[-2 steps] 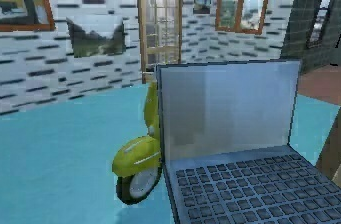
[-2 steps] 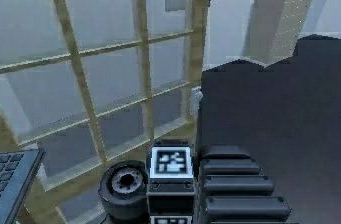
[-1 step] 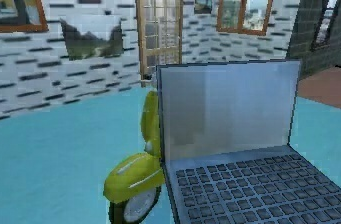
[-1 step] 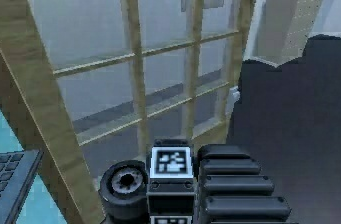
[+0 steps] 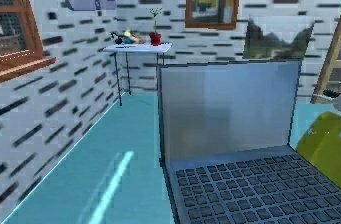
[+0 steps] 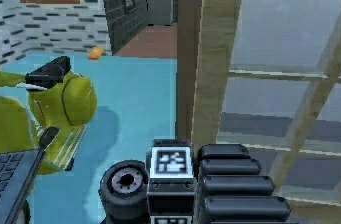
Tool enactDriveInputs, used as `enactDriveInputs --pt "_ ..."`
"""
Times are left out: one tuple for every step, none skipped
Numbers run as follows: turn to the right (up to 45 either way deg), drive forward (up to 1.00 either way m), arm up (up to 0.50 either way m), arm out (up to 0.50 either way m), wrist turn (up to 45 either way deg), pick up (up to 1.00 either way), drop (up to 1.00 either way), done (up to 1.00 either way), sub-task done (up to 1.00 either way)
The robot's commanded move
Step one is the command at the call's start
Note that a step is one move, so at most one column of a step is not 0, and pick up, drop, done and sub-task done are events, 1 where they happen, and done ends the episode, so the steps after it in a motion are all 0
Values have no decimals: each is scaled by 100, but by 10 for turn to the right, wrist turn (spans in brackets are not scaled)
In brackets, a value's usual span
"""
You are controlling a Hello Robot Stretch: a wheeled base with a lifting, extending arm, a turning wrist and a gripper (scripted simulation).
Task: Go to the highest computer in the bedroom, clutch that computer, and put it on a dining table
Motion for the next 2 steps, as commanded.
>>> enactDriveInputs --pt "0 10 0 0 0 0 0 0 0" --pt "-210 0 0 0 0 0 0 0 0"
